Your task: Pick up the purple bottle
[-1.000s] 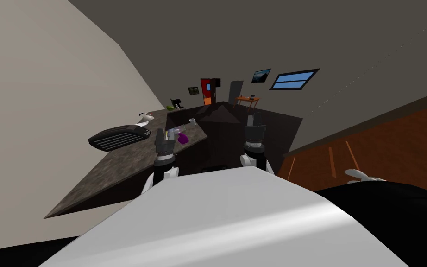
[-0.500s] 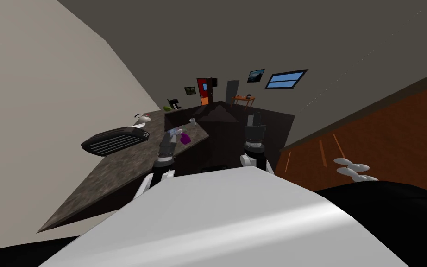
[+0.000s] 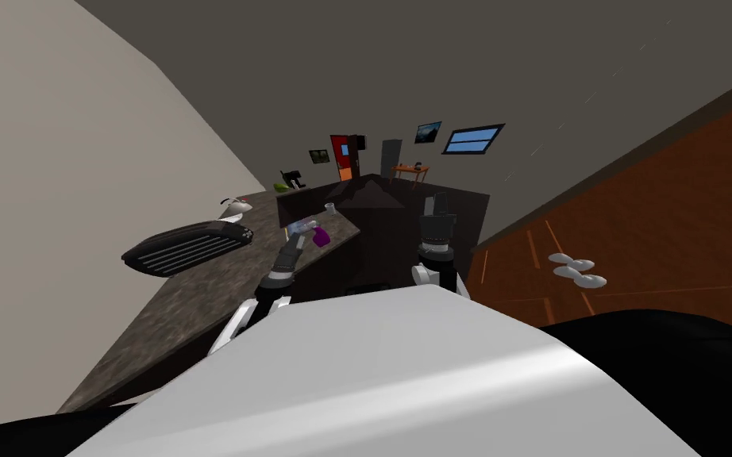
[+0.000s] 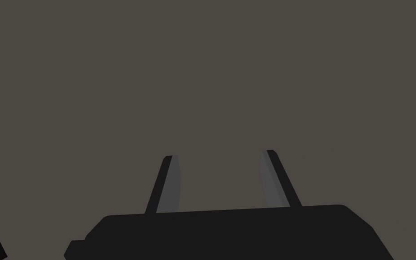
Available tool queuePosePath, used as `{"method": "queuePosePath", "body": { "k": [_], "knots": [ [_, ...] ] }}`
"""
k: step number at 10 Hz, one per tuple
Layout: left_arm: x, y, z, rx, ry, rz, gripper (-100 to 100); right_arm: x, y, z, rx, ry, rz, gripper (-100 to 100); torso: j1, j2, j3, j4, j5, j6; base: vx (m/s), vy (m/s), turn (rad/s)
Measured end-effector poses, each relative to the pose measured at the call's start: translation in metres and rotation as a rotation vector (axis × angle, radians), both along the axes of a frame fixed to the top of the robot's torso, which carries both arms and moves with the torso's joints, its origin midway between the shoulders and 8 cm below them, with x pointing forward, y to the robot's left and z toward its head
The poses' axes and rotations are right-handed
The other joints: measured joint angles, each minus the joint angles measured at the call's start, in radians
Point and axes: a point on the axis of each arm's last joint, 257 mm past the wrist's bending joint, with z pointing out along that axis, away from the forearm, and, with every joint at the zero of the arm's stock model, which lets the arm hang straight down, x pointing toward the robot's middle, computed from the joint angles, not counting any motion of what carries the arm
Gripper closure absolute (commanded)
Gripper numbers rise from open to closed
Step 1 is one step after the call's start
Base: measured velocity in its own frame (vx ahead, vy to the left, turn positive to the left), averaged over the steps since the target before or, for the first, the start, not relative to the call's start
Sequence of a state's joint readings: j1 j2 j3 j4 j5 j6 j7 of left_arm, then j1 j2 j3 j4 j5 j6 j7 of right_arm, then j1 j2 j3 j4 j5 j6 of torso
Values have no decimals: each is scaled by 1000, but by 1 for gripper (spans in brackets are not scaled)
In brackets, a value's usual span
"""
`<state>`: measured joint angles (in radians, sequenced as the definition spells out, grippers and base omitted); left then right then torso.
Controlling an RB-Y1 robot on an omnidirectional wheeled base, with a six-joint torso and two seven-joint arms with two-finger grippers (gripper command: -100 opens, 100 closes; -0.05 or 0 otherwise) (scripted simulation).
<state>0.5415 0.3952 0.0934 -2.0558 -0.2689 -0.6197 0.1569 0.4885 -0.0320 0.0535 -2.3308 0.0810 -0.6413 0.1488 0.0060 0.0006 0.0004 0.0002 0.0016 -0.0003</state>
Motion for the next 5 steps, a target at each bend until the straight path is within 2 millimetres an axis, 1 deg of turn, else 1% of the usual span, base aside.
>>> {"method": "queuePosePath", "body": {
  "k": [2, 3, 4, 5],
  "knots": [
    [0, 5, -14, 75, 35, -15, -100, 0, 0, 0, 0, 0, 0, 0, 0, 1, 0, 0, 0, 0, -38, 90, -177],
    [0, 6, -23, 119, 54, -23, -100, 0, 0, 0, 0, 0, 0, 0, 1, 0, 0, 0, 0, 0, -31, 82, -51],
    [2, 6, -26, 145, 63, -29, -100, 0, 0, 0, 0, 0, 0, 0, 0, 0, 0, 0, 0, 0, -18, 66, -102],
    [4, 9, -32, 183, 78, -36, -100, 0, 0, 0, 0, 0, 0, 0, -1, -1, -1, 0, 0, 0, -13, 71, -178]
  ]
}}
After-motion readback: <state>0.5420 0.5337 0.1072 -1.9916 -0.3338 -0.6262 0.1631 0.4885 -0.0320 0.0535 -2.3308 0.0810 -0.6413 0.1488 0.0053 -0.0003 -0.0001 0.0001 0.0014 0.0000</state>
